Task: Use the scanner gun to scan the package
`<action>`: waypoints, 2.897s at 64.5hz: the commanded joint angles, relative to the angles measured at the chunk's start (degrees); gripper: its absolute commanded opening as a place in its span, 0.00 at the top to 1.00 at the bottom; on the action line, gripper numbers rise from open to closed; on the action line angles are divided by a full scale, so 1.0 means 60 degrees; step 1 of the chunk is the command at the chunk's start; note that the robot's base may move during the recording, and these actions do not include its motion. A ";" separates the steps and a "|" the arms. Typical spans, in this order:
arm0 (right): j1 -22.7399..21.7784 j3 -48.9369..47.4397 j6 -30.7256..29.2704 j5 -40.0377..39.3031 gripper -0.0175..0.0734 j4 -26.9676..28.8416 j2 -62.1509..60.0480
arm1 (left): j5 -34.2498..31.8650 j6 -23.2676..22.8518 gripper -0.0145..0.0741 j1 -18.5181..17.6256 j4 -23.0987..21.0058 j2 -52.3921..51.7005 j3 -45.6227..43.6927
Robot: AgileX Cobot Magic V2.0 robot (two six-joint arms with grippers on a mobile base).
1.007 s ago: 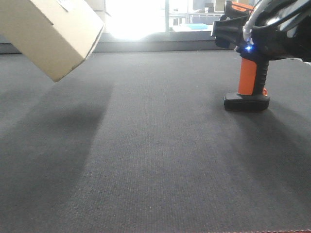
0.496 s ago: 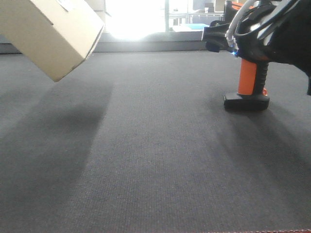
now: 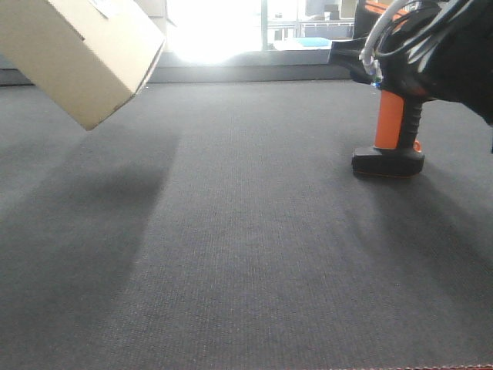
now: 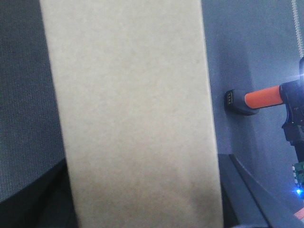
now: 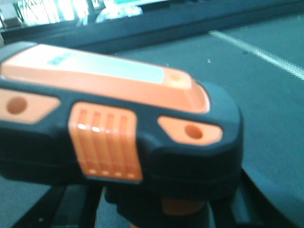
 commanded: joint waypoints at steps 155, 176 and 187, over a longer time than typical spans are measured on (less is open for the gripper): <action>-0.0051 -0.1253 -0.8506 0.3945 0.98 0.0094 -0.3263 | -0.0057 0.0030 0.96 -0.0021 0.1365 -0.0121 -0.0060; -0.0848 -0.2605 -0.8506 0.6281 0.98 0.3719 -0.3263 | -0.0057 0.0030 0.96 -0.0021 0.1365 -0.0121 -0.0060; -0.2307 -0.2656 -0.8506 0.7910 0.98 0.4225 -0.3263 | -0.0057 0.0030 0.96 -0.0021 0.1365 -0.0121 -0.0060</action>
